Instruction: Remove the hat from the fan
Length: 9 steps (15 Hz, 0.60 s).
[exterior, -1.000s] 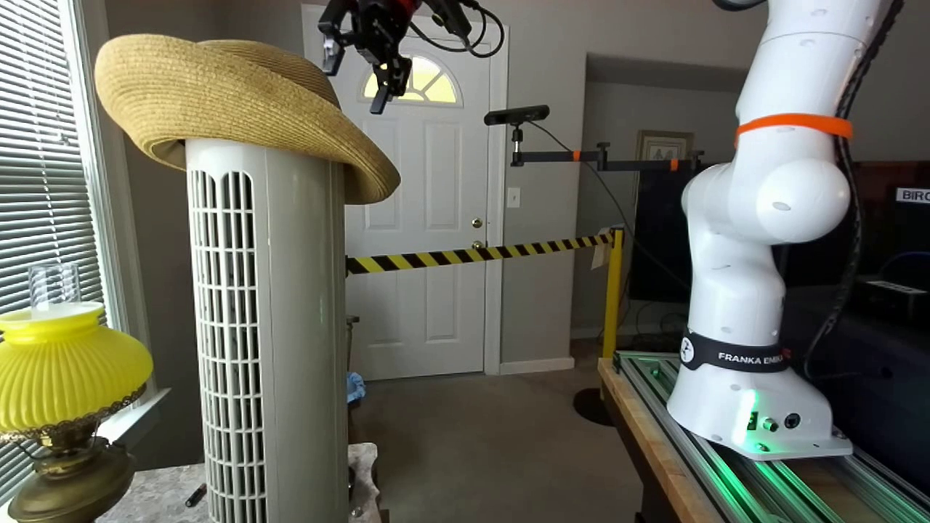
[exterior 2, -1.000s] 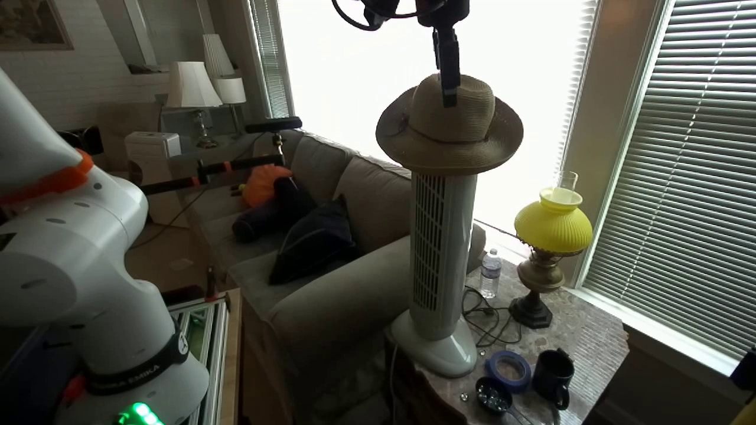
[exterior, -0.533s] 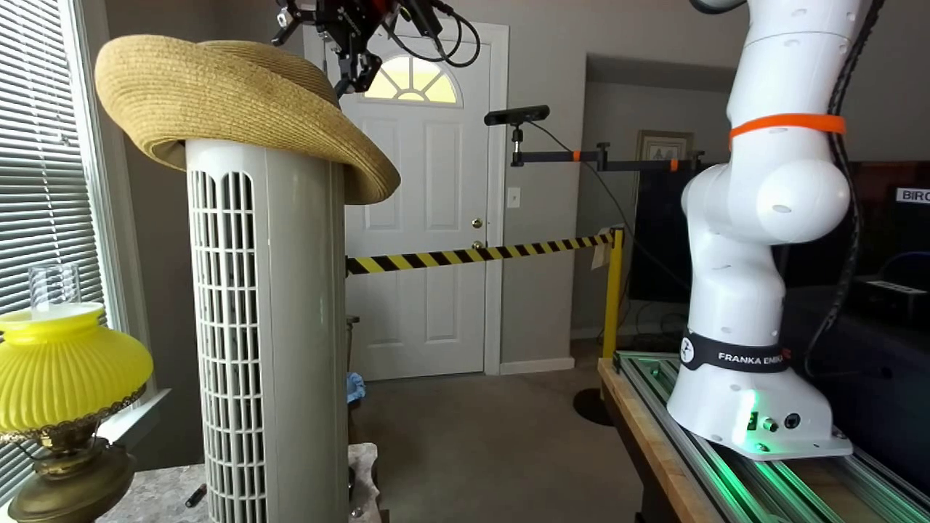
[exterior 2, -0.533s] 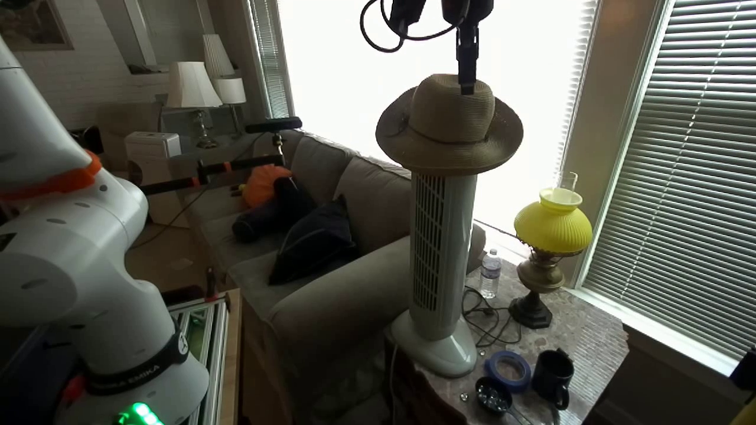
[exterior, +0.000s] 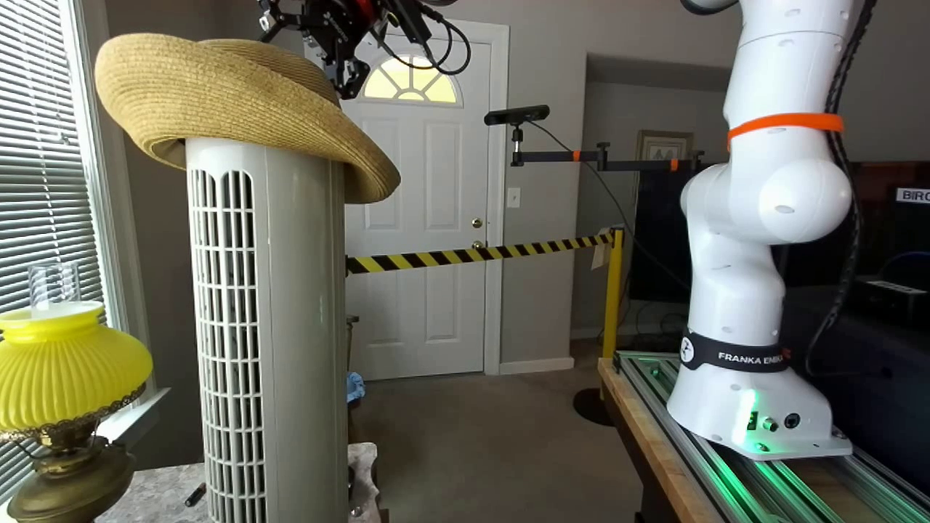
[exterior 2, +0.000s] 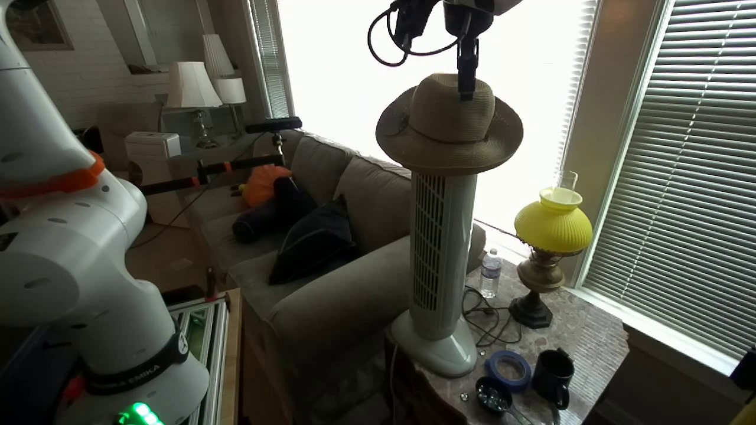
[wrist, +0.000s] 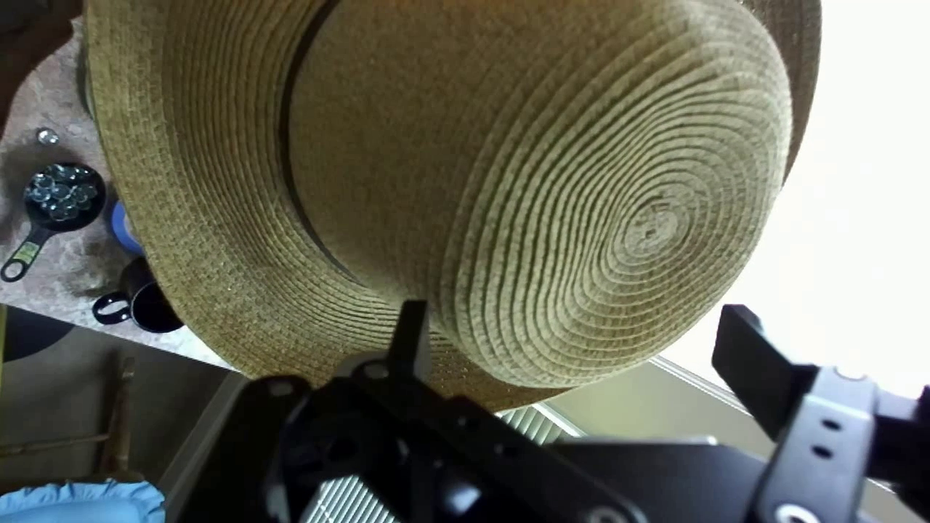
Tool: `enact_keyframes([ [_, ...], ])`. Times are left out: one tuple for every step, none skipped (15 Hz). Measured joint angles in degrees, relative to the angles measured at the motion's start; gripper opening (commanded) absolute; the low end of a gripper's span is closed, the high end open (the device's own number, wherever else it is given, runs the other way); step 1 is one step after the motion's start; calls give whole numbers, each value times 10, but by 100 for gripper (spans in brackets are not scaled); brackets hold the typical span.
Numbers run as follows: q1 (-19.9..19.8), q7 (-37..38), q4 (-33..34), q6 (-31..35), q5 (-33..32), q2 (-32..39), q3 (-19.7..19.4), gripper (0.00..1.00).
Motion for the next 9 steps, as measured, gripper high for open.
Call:
enact_keyframes([
  [0, 0, 0, 0, -2, 1, 0, 100],
  [0, 1, 0, 0, -5, 2, 0, 98],
  [0, 1, 0, 0, -7, 2, 0, 74],
  [-1, 1, 0, 0, -8, 2, -1, 73],
  [-1, 1, 0, 0, -10, 2, -1, 70],
  [-1, 1, -1, -1, -11, 2, -1, 63],
  [-1, 1, -1, -2, -11, 2, -2, 53],
  [-1, 1, -2, -3, -11, 2, -2, 46],
  [-1, 1, -3, -4, -11, 3, -2, 39],
])
